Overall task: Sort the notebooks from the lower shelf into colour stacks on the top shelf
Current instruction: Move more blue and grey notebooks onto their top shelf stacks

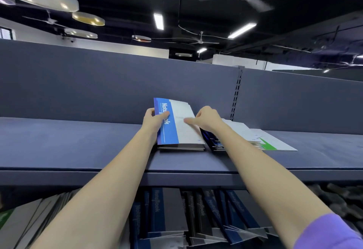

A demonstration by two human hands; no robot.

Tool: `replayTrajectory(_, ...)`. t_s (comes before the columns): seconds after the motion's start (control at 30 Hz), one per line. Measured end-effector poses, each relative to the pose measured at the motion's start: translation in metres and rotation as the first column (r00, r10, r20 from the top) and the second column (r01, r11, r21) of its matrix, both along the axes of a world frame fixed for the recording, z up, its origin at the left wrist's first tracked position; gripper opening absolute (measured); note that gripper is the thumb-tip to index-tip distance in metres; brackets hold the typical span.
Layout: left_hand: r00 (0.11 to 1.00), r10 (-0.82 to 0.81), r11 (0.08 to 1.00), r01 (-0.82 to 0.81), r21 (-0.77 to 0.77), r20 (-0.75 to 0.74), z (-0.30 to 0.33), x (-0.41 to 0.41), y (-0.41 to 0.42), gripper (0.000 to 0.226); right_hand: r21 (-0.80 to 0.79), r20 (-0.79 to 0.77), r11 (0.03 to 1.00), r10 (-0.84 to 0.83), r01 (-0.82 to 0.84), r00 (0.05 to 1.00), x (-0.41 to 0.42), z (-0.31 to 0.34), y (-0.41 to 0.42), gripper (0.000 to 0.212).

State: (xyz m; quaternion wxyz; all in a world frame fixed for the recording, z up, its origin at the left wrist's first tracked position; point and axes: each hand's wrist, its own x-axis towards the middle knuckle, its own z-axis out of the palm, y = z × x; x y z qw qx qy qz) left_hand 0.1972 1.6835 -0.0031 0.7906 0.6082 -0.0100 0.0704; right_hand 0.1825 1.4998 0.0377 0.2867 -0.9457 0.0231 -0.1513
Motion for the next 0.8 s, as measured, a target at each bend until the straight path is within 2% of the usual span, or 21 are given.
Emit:
replayTrajectory(0.1,1.0,-0.006,0.999,0.005,-0.036,-0.017,-0.001,-0.001,-0.001,0.04,0.207,0.025,0.978,0.001,-0.006,1.0,0.004,0.001,-0.005,0.052)
replayTrajectory(0.2,0.999,0.017,0.998,-0.019,-0.061,-0.032,0.0,0.001,-0.001,0.032,0.322,0.111,0.947,-0.057,0.018,0.992,0.003,0.004,-0.013,0.028)
replayTrajectory(0.37,0.999,0.023,0.999,-0.024,-0.031,-0.028,0.001,0.002,-0.002,0.032,0.504,0.155,0.856,-0.22,0.115,0.963,0.009,0.01,-0.042,0.02)
replayTrajectory(0.43,0.999,0.02,1.0,-0.02,-0.008,-0.029,0.001,0.002,-0.002,0.031,0.435,0.109,0.874,-0.291,0.217,0.951,0.009,0.012,-0.063,0.023)
replayTrajectory(0.5,1.0,0.011,1.0,-0.011,0.01,-0.029,0.0,0.003,-0.003,0.032,0.266,0.036,0.904,-0.356,0.335,0.934,0.004,0.013,-0.083,0.028)
replayTrajectory(0.6,1.0,0.003,1.0,-0.003,0.026,-0.028,-0.001,0.005,-0.003,0.032,0.083,-0.05,0.903,-0.418,0.421,0.907,-0.006,0.007,-0.1,0.027)
replayTrajectory(0.7,1.0,0.003,0.999,-0.002,0.039,-0.027,-0.002,0.006,-0.004,0.03,-0.044,-0.024,0.894,-0.447,0.446,0.894,-0.009,-0.002,-0.102,0.024)
replayTrajectory(0.8,1.0,0.001,0.999,0.001,0.053,-0.028,-0.002,0.006,-0.005,0.031,-0.224,0.068,0.859,-0.457,0.46,0.887,-0.01,-0.008,-0.098,0.034)
